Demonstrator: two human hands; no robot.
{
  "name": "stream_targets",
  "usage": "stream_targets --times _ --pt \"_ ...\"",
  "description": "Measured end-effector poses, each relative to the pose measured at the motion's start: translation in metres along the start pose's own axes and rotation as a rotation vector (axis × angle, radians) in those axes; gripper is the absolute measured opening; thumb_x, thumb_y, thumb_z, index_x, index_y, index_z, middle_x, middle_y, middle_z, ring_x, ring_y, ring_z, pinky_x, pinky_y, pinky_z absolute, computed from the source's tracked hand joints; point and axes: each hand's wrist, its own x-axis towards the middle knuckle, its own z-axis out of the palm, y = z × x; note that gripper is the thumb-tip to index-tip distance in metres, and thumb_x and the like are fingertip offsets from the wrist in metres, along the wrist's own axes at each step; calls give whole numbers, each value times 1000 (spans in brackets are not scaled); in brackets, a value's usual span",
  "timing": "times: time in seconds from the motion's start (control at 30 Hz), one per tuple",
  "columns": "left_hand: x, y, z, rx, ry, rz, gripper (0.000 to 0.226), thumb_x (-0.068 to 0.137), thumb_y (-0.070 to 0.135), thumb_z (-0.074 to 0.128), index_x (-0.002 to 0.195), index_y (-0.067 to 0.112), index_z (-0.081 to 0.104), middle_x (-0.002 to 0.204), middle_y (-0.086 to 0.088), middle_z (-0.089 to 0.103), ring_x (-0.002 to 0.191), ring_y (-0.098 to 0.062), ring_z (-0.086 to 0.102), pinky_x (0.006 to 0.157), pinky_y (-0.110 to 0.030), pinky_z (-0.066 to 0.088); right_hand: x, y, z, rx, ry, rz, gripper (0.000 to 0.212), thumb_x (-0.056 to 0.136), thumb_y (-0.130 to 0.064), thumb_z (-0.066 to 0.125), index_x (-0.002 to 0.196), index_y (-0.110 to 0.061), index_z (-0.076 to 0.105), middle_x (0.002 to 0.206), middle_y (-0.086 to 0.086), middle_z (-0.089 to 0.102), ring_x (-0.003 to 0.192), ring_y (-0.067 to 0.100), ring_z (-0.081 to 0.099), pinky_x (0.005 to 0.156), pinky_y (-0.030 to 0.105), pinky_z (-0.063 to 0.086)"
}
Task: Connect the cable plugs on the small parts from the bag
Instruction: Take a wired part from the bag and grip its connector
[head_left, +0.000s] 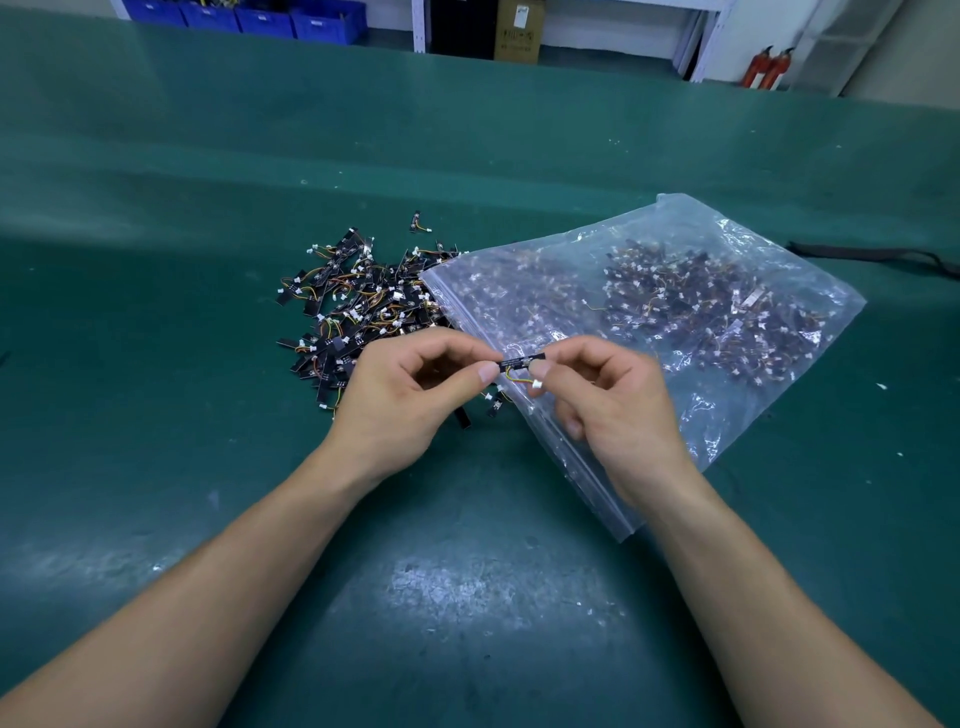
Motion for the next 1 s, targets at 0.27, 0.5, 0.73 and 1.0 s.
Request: stream_targets --times 0.27,0.5,0.73,1.0 --pt "0 -1 -3 101 -13 46 9 87 17 71 88 25 74 82 6 71 75 -6 62 72 -21 49 0 6 -1 -156 -40 -78 16 92 -9 72 79 -17 75 65 -5 71 49 -1 55 52 9 39" --pt "-3 3 0 95 -42 4 6 87 18 68 83 21 73 78 2 69 72 -6 59 68 -21 48 -1 7 -1 -239 -9 -139 19 90 -8 74 76 -20 75 75 6 73 64 17 56 59 36 48" --pt "-5 7 -1 117 -40 52 10 87 15 67 78 20 70 74 -4 67 69 -19 58 66 -26 47 -2 7 0 -227 -57 -151 13 89 -13 75 78 -21 76 72 0 73 61 31 56 59 38 47" --pt "-5 7 0 110 -47 37 8 86 17 68 79 17 71 76 -4 68 72 -27 60 67 -37 49 -2 7 -1 -301 -51 -218 14 89 -25 69 77 -27 75 69 1 72 63 35 58 59 47 47"
